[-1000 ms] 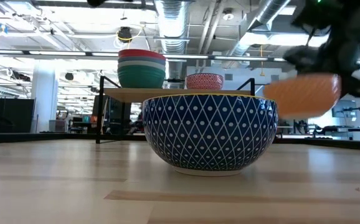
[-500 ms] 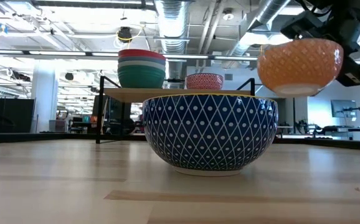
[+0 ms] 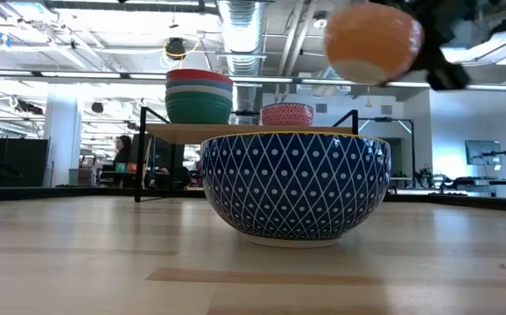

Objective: Place and stack bowls onto a shelf
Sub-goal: Stack the light blue printed bowl into the dark blue printed bowl

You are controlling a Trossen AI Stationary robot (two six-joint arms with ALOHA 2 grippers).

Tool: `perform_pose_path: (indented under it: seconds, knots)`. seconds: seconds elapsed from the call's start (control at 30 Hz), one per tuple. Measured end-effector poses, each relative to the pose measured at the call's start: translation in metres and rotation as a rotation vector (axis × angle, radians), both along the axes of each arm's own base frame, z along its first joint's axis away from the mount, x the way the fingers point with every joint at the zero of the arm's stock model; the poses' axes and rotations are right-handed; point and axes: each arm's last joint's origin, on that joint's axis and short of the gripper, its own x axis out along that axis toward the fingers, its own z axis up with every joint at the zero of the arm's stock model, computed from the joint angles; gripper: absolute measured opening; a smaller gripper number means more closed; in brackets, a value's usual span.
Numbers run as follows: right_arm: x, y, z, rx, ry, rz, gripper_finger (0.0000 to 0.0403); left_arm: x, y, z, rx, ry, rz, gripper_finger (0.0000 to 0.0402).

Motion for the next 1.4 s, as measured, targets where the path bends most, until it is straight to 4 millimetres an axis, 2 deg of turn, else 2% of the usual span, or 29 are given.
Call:
perform_pose_path:
  seconds: [0.13,0.23,0.4,0.57,0.63,0.77,0.97,1.2,1.4]
  knots:
    - [0.004,-0.028,0.025,-0.091,-0.066,-0.115,0.0059,0.001,0.008,-0.001,0.03,0.006,0.045,0.0195]
    - [0.009,-0.05,0.036,-0.142,-0.068,-0.196,0.0059,0.012,0.013,-0.006,0.099,0.039,0.04,0.0194]
    - [0.031,-0.083,0.057,-0.216,-0.101,-0.257,0.0059,0.031,0.029,-0.009,0.138,0.019,-0.022,0.0194]
    - [0.051,-0.116,0.07,-0.282,-0.079,-0.29,0.0059,0.036,0.055,-0.01,0.162,0.022,-0.03,0.0194]
    - [0.057,-0.131,0.068,-0.289,-0.058,-0.319,0.0059,0.034,0.063,-0.01,0.185,0.033,-0.012,0.0194]
    - [0.069,-0.158,0.053,-0.276,0.013,-0.364,0.006,0.03,0.075,-0.011,0.213,0.062,0.008,0.0194]
    - [0.078,-0.185,0.039,-0.258,0.063,-0.413,0.0061,0.026,0.085,-0.014,0.238,0.117,0.019,0.0194]
    - [0.085,-0.205,0.033,-0.255,0.086,-0.443,0.0062,0.022,0.094,-0.016,0.238,0.139,0.027,0.0194]
    - [0.092,-0.209,0.029,-0.263,0.107,-0.422,0.0067,0.021,0.095,-0.017,0.236,0.158,0.022,0.0194]
